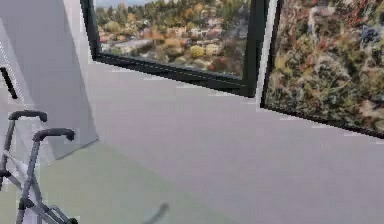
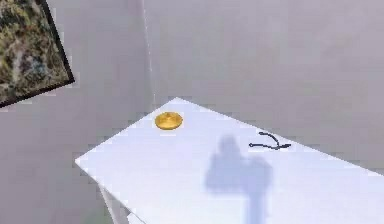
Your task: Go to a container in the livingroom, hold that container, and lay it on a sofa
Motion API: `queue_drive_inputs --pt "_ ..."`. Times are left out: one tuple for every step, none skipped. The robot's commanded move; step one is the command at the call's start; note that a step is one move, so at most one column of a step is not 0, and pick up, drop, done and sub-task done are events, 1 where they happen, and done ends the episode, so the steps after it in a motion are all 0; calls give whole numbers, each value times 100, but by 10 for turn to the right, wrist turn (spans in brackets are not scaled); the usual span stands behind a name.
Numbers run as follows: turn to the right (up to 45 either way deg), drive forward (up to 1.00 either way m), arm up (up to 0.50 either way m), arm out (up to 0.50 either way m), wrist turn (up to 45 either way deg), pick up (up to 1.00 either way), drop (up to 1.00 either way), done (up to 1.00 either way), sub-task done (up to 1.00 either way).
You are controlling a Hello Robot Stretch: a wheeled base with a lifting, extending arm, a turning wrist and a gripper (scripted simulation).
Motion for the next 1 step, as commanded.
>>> queue_drive_inputs --pt "360 0 0 0 0 0 0 0 0"
